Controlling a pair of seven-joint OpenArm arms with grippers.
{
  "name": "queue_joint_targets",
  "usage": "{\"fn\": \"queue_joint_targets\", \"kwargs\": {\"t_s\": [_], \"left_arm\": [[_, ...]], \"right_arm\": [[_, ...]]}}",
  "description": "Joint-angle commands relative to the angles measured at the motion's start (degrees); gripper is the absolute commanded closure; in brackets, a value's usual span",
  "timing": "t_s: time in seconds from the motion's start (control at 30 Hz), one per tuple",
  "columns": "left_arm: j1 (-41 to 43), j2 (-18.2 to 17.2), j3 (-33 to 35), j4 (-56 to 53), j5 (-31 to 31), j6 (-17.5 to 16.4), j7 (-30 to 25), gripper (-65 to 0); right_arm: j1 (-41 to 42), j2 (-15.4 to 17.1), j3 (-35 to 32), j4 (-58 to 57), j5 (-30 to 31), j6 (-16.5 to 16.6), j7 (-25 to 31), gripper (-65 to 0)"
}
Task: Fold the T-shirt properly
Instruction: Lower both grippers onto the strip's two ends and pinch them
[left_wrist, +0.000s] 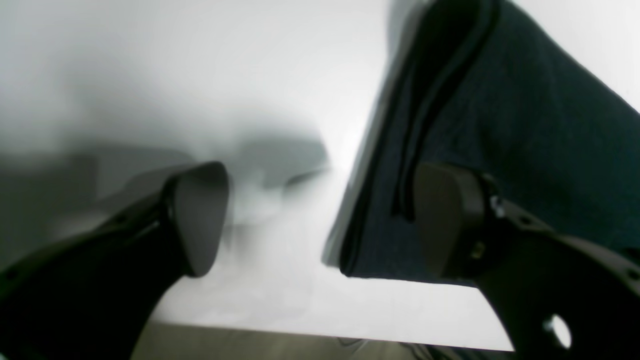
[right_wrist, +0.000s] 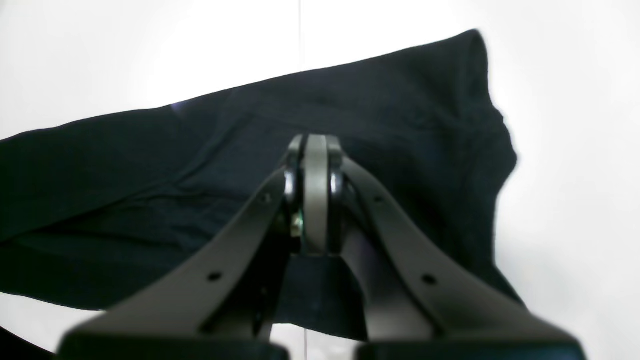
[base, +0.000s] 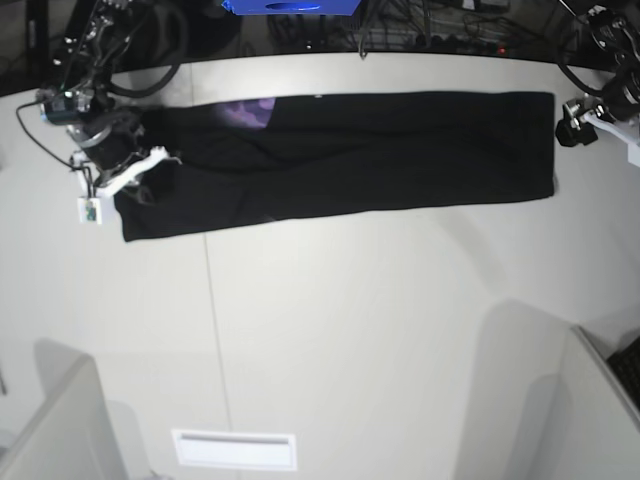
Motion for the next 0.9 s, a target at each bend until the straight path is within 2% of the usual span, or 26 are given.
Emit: {"fn": "queue_joint_targets", "kwargs": {"t_s": [0.0, 0.13, 0.27, 0.6, 0.67, 0.73, 0.83, 0.87], "left_arm": [[-0.38, -1.23, 0.71, 0.60, -1.16, -0.77, -2.07, -55.6], [-0.47, -1.23, 6.25, -2.39, -0.02, -0.50, -6.82, -55.6], [-0.82, -0.97, 9.68, -4.67, 3.76, -0.77, -6.99, -55.6], [-0.82, -0.79, 16.45, -5.29, 3.76, -0.59, -7.08, -54.5], [-0.82, -0.79, 16.45, -5.73, 3.76, -0.59, -7.17, -47.2], [-1.79, -0.88, 16.54, -7.84, 3.76, -0.59, -7.17, -33.4], [-3.81, -1.06, 16.80, -13.47, 3.93, -0.68, -9.02, -6.3], [-3.99, -1.06, 16.80, -15.31, 3.93, -0.68, -10.07, 0.0]], "right_arm": [[0.39, 0.67, 0.16, 0.95, 0.68, 0.30, 1.16, 0.0], [-0.40, 0.67, 0.16, 1.04, 0.68, 0.30, 1.25, 0.0], [-0.49, 0.67, 0.16, 1.13, 0.68, 0.30, 1.25, 0.0], [-0.49, 0.58, 0.16, 1.13, 0.68, 0.30, 1.25, 0.0], [-0.49, 0.58, 0.16, 1.13, 0.68, 0.30, 1.25, 0.0], [-0.49, 0.58, 0.16, 1.13, 0.68, 0.30, 1.25, 0.0], [-0.58, 0.58, 0.16, 1.04, 0.68, 0.30, 1.25, 0.0], [-0.58, 0.58, 0.16, 1.04, 0.68, 0.30, 1.25, 0.0]]}}
